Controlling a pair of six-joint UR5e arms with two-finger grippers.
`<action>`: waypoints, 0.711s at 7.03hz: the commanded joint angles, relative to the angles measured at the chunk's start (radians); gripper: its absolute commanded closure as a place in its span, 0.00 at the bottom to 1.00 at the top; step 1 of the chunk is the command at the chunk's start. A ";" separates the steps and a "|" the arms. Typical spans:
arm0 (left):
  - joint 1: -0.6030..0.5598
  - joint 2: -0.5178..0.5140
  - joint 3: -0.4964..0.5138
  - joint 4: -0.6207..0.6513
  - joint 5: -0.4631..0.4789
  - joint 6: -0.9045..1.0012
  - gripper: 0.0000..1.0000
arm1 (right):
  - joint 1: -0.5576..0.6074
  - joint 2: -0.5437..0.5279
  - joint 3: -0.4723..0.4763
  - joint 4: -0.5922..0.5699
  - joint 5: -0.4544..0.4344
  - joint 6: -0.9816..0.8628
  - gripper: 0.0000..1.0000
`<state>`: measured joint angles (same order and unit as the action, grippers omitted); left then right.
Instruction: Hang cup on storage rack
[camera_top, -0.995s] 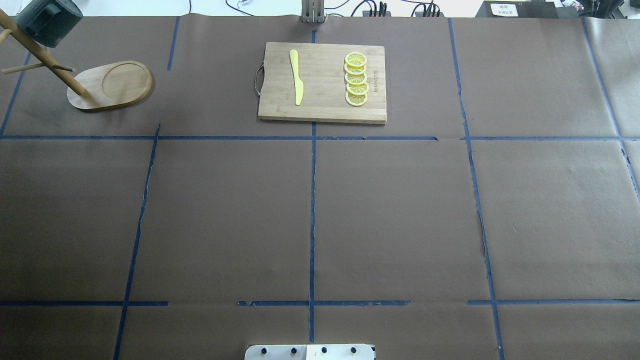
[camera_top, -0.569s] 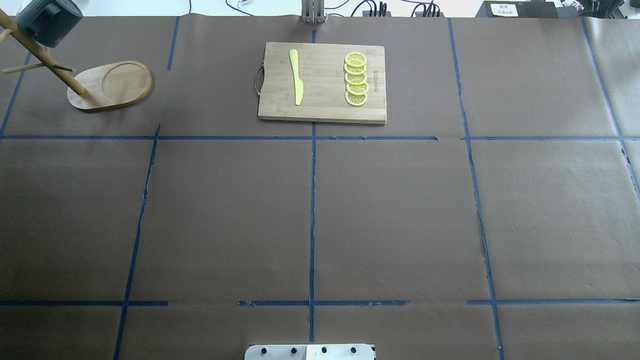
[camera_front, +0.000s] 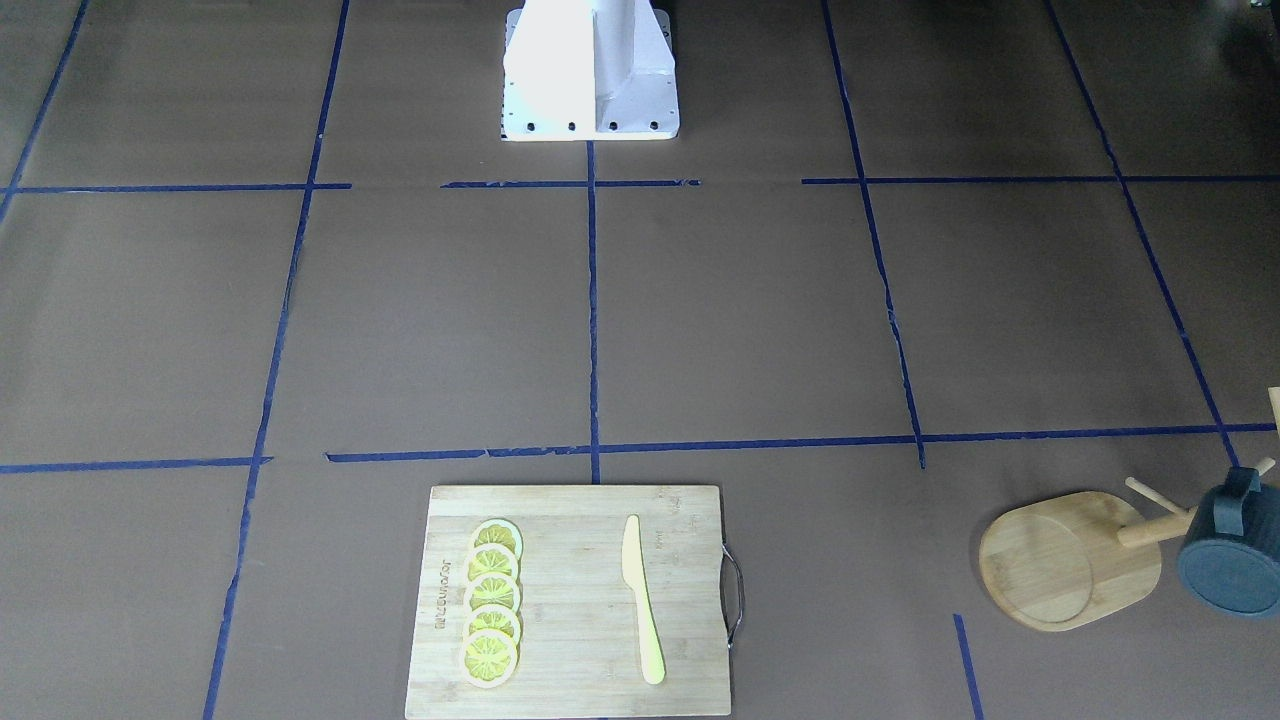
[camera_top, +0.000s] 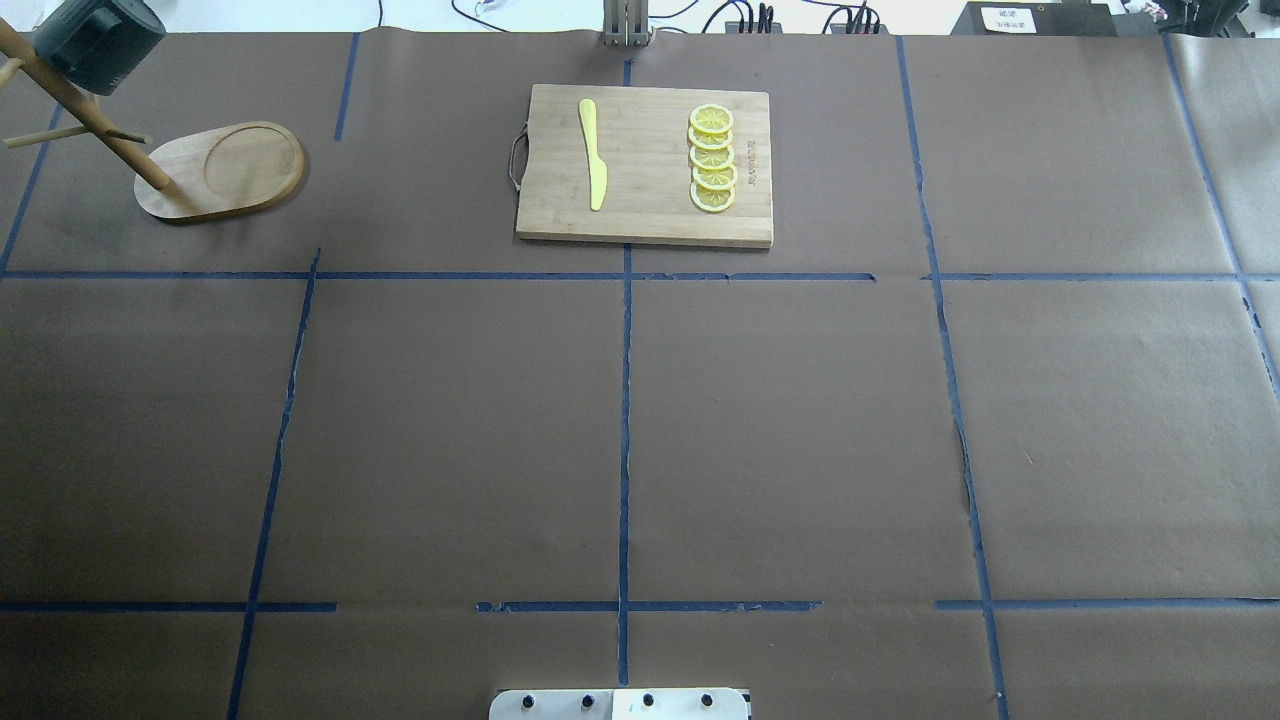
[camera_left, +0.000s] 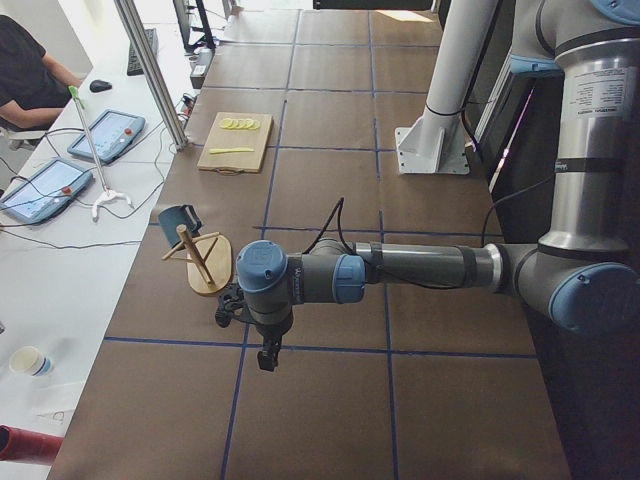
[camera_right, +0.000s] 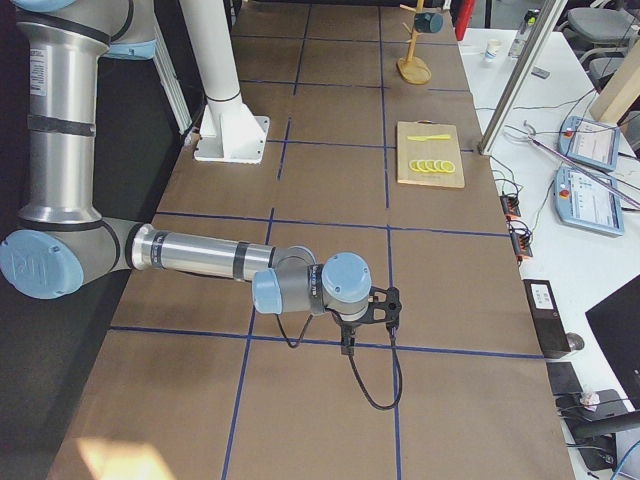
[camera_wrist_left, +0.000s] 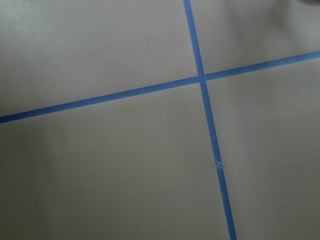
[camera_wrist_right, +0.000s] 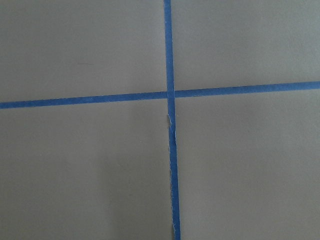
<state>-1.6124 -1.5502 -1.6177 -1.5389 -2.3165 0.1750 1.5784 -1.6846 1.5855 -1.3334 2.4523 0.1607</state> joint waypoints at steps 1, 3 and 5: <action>0.000 -0.001 0.002 -0.009 -0.001 -0.038 0.00 | 0.000 -0.003 -0.010 0.000 0.001 0.005 0.00; 0.000 0.002 0.002 -0.010 0.000 -0.037 0.00 | 0.003 -0.001 -0.015 -0.001 -0.013 0.004 0.00; 0.000 0.002 0.002 -0.010 0.000 -0.037 0.00 | 0.043 0.019 0.004 -0.092 -0.058 -0.006 0.00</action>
<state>-1.6122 -1.5479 -1.6154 -1.5492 -2.3164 0.1380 1.6045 -1.6785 1.5804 -1.3604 2.4091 0.1595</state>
